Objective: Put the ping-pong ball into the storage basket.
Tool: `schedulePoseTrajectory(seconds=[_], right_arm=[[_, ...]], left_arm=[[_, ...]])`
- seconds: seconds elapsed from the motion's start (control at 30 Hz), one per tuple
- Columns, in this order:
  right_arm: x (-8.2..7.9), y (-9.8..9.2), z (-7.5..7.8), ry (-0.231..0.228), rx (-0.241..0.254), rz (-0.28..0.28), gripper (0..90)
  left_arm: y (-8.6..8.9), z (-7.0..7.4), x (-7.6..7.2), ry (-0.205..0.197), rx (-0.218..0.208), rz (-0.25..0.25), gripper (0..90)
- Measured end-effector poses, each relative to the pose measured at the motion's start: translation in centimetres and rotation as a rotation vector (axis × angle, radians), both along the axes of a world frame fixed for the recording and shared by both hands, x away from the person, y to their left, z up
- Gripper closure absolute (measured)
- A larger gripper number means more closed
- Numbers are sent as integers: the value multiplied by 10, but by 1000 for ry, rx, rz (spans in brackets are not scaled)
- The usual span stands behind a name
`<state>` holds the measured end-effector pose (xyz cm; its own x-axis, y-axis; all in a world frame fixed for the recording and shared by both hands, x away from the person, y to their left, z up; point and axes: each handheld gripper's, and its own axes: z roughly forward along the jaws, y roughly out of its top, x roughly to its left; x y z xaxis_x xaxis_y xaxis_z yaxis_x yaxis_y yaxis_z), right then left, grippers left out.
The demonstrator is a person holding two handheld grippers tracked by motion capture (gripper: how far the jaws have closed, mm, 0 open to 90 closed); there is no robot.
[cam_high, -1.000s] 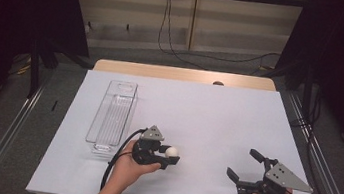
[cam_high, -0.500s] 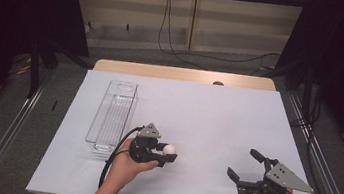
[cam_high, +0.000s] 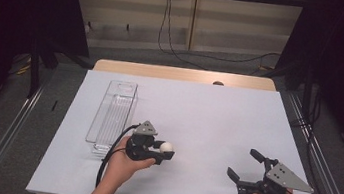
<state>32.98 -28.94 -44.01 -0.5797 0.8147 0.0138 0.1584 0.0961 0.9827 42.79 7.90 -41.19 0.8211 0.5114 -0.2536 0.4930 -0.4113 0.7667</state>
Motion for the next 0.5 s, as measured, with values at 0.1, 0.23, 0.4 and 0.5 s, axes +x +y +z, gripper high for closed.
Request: schedulePoseTrajectory(seconds=[0.1, 0.23, 0.4, 0.5], right_arm=[[0, 0, 0, 3, 6, -3, 22], [0, 0, 0, 2, 6, -3, 22], [0, 0, 0, 2, 7, -5, 22], [0, 0, 0, 5, 17, -12, 22]], left_arm=[[2, 2, 1, -3, 10, 8, 510], [4, 3, 1, -1, 5, 20, 510], [6, 5, 1, 0, 4, 27, 510], [8, 6, 2, 0, 7, 29, 510]])
